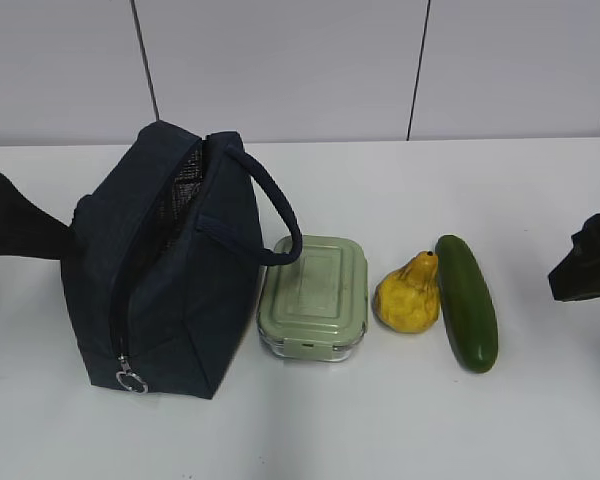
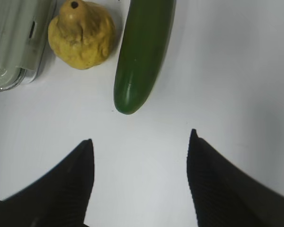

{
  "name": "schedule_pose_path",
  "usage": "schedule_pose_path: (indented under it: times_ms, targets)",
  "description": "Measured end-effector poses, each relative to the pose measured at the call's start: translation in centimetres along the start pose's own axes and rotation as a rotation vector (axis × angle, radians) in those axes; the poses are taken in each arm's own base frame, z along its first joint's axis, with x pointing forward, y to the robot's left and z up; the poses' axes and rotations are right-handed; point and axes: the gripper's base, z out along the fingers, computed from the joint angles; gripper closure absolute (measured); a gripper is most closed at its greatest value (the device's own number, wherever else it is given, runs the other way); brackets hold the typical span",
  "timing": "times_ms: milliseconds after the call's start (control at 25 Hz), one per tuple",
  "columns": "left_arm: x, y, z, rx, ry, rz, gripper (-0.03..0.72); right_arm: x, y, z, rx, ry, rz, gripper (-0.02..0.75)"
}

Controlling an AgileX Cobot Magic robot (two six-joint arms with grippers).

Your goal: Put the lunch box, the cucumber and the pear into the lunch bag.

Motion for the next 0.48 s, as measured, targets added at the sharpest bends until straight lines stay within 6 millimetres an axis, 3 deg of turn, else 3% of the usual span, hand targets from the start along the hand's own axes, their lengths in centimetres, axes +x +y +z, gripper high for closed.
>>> schedule_pose_path:
  times_ms: [480]
  targets:
    - [-0.4, 1.3, 2.3, 0.016, 0.016, -0.015, 0.4, -0.8, -0.1, 2.2, -0.038, 0.022, 0.013, 0.258]
